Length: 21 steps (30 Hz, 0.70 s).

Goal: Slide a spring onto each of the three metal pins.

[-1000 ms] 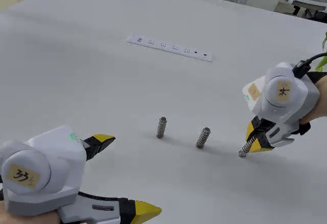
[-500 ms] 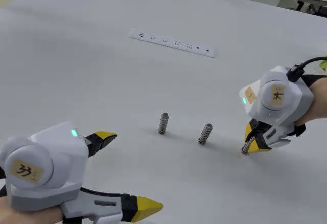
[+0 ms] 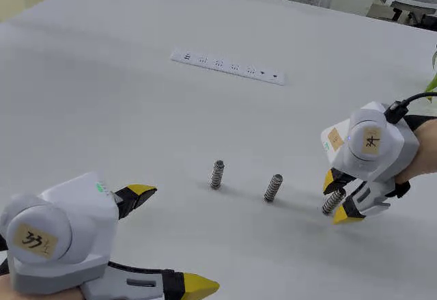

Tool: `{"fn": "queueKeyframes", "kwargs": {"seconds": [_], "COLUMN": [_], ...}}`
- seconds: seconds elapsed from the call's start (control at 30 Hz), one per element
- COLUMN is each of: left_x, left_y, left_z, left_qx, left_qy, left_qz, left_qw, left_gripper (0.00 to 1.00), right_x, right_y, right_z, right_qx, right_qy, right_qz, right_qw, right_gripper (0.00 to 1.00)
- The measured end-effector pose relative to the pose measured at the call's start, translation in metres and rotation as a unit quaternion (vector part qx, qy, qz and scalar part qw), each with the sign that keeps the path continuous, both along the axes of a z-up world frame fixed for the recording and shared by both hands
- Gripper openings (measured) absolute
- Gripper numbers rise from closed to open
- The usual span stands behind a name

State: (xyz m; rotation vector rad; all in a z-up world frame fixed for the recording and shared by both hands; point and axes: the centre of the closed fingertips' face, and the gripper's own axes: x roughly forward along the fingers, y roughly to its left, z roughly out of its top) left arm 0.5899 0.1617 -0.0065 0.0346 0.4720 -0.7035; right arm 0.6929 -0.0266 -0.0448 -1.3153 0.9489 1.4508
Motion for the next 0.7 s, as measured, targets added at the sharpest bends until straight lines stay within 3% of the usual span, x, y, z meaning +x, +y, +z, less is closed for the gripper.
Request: {"fn": "queueKeyframes", "kwargs": {"seconds": [0.07,0.17,0.3,0.37,0.43,0.53,0.6,0.7], "left_x": [0.0,-0.004,-0.008,-0.011,-0.013,-0.013,-0.011,-0.01], "left_y": [0.0,0.001,0.001,0.001,0.002,0.005,0.006,0.006], "left_z": [0.0,-0.003,0.001,0.002,0.001,-0.001,0.0,0.001], "left_qx": [-0.001,0.013,0.005,0.009,0.014,0.016,0.015,0.013], "left_qy": [0.002,0.011,0.012,0.012,0.015,0.018,0.017,0.016], "left_qz": [0.001,-0.003,0.004,0.005,0.004,0.01,0.018,0.018], "left_qw": [1.0,0.9998,0.9999,0.9999,0.9998,0.9997,0.9996,0.9996], "left_gripper": [0.95,0.95,0.96,0.96,0.96,0.96,0.96,0.97], "right_x": [-0.006,-0.016,-0.027,-0.031,-0.033,-0.037,-0.04,-0.047], "right_y": [-0.001,0.003,0.004,0.008,0.012,0.006,0.003,0.001], "right_z": [0.002,0.006,0.009,0.013,0.02,0.027,0.031,0.038], "right_qx": [0.017,0.057,0.098,0.133,0.175,0.205,0.23,0.271], "right_qy": [0.005,0.006,-0.003,-0.01,-0.021,-0.037,-0.049,-0.052], "right_qz": [-0.016,-0.034,-0.067,-0.088,-0.115,-0.136,-0.156,-0.195], "right_qw": [0.9997,0.9978,0.9929,0.9872,0.9775,0.9684,0.9594,0.9412], "right_gripper": [0.4,0.41,0.55,0.62,0.7,0.81,0.87,0.96]}}
